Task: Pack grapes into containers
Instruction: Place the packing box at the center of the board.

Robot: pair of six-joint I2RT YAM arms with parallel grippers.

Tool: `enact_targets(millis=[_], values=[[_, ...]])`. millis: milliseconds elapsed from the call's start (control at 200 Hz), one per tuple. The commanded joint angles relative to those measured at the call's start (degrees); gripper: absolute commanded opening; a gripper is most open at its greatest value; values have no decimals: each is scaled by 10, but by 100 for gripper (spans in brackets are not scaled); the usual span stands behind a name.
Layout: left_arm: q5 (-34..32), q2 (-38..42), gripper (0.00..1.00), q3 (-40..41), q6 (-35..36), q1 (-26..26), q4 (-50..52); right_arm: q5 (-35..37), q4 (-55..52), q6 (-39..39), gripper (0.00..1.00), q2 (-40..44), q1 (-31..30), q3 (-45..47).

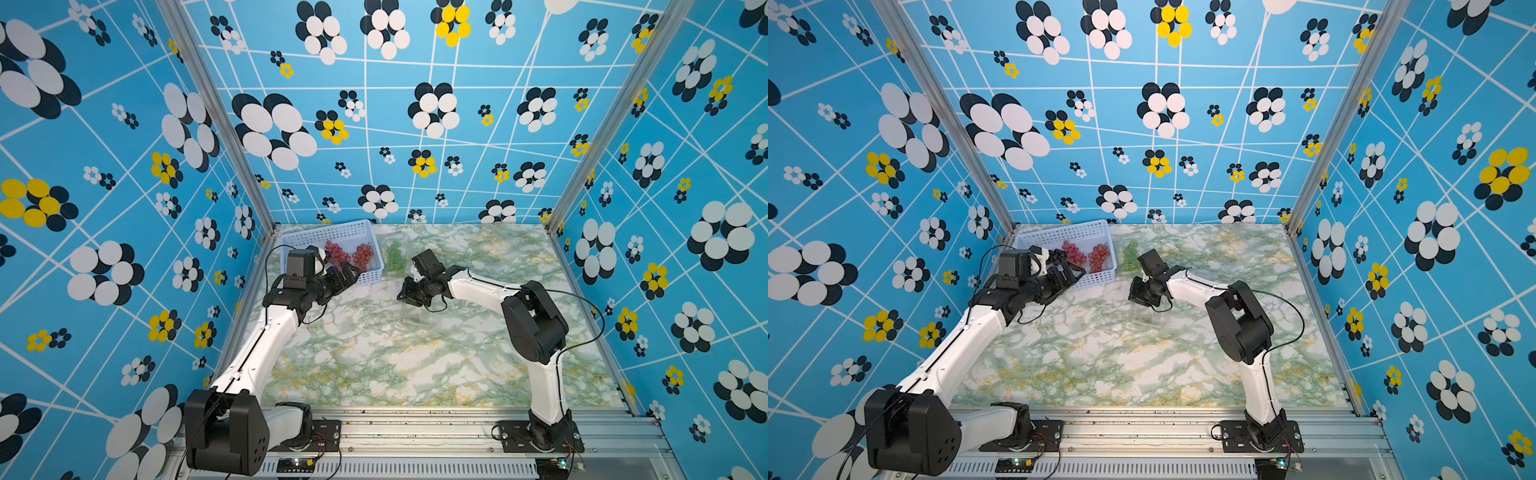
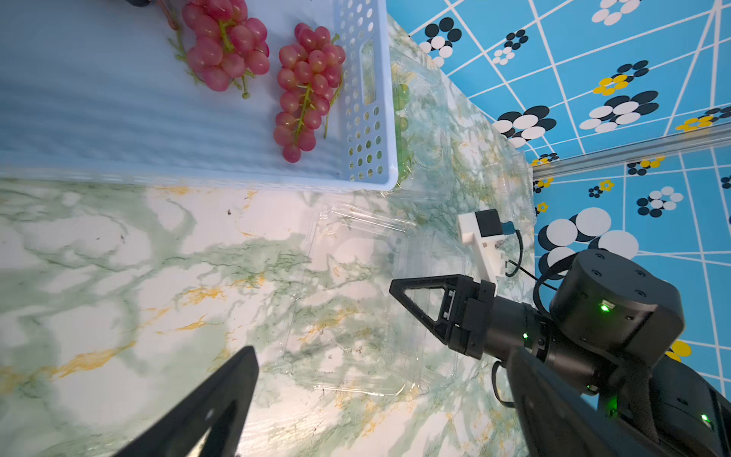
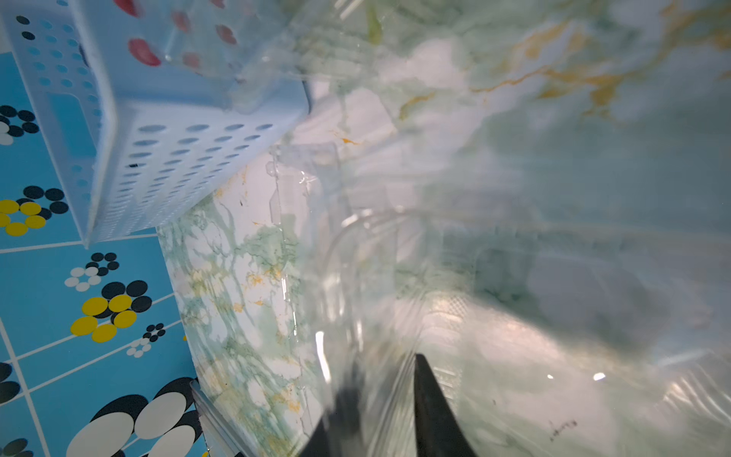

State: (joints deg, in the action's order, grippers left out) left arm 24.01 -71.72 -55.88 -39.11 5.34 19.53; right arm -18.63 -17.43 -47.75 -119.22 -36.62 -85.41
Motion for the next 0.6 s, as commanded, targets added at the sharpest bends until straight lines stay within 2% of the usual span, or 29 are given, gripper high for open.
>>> enact_targets(millis=[0, 80, 335, 595], values=[[-12, -18, 99, -32, 22, -8, 31, -4, -30, 10, 36, -9, 1, -13], [-14, -29, 99, -39, 22, -10, 30, -5, -31, 12, 41, 1, 1, -7], [-18, -64, 100, -62, 11, -32, 28, -3, -41, 30, 64, 43, 1, 27], [-17, -108, 100, -98, 11, -47, 33, 17, -74, 63, 83, 87, 3, 16]])
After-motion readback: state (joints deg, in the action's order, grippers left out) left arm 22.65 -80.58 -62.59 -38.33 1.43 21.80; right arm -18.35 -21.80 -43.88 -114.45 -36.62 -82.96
